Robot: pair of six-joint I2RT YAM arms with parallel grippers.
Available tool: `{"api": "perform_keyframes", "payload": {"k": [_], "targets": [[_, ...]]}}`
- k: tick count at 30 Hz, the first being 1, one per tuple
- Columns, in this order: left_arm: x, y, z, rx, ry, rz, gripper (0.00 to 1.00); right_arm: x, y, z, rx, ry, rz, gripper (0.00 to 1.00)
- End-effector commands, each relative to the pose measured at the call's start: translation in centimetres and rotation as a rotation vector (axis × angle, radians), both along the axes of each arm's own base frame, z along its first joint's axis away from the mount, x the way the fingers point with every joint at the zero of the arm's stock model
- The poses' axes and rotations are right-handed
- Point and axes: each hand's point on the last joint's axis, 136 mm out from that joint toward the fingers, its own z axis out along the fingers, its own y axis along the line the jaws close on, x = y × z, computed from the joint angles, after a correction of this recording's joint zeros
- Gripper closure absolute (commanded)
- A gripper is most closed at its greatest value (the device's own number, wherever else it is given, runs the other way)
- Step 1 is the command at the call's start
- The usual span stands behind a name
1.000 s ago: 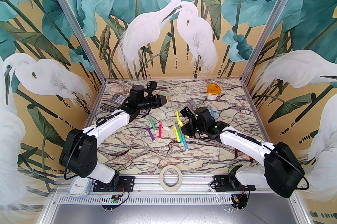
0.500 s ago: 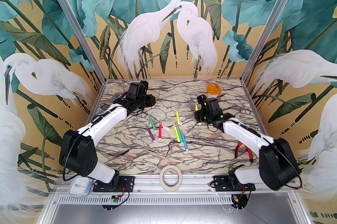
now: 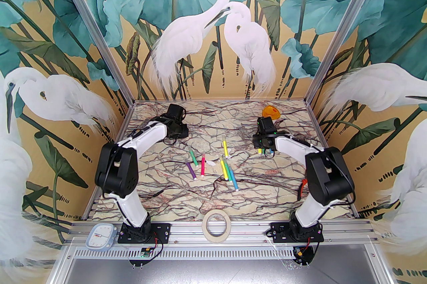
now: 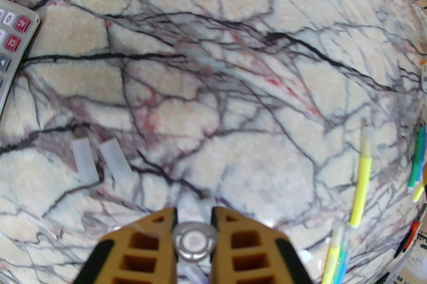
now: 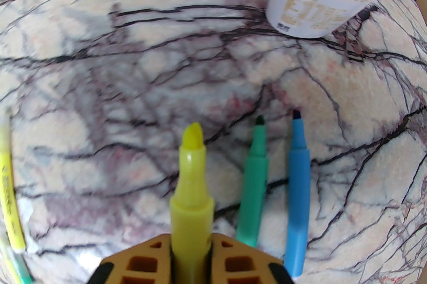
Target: Open the pen caps
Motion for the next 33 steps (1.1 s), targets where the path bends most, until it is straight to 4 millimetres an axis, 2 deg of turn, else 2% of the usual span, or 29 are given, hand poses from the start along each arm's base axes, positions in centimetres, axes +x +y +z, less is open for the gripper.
{"api": "perform_keyframes", "payload": {"k": [1,11,27,33], "targets": [[0.3,1.0,-0.9,0.047,0.033,0.004,0.94,0.5,-0.9,-0.4,0.002,0.023,-0.055,1.0],[0.9,1.7,-4.2,0.077,0.108,0.019,0.9,0.8,-1.3,-2.1,0.013,0.074,-0.084,1.0],[1.2,2.3,-6.8,0.106,0.167,0.027,0.8,0.7,-0.6,-3.2,0.031,0.126,-0.055,0.91],[0.8,2.2,-7.2,0.1,0.181,0.03,0.76,0.6,-0.4,-3.3,0.035,0.138,-0.044,0.88]]}}
